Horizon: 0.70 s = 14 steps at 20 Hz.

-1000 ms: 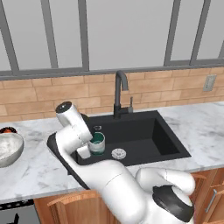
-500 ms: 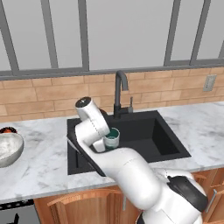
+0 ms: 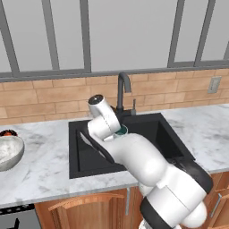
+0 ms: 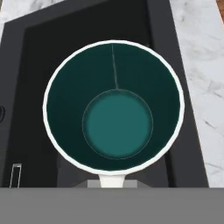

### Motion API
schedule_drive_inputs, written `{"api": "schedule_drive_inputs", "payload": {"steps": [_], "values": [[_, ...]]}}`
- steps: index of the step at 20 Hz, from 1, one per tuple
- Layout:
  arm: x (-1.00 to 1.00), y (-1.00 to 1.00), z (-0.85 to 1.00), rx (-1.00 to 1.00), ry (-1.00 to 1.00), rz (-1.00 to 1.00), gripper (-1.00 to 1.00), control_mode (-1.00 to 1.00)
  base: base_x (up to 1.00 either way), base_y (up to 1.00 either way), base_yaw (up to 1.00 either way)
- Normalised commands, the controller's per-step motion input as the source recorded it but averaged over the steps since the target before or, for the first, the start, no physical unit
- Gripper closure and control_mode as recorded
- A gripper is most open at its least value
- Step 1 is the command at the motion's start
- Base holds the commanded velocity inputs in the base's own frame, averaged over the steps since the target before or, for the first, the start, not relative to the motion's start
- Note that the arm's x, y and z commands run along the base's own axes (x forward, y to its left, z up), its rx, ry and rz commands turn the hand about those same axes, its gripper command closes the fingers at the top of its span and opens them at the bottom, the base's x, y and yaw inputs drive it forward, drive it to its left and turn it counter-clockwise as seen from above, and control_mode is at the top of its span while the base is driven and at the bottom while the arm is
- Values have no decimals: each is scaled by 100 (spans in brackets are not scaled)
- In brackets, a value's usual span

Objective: Pick the mug and place it in the sink. Pick the bowl and place it in the open cabinet and then close the cabinet.

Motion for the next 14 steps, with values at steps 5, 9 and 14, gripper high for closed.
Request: {"api": "schedule_drive_inputs", "payload": {"steps": [5, 9, 14], "values": [[33, -19, 0, 1, 0, 0, 100, -100, 0, 0, 0], [21, -14, -8, 10, 0, 0, 100, -100, 0, 0, 0], [15, -5, -18, 14, 0, 0, 100, -100, 0, 0, 0]]}}
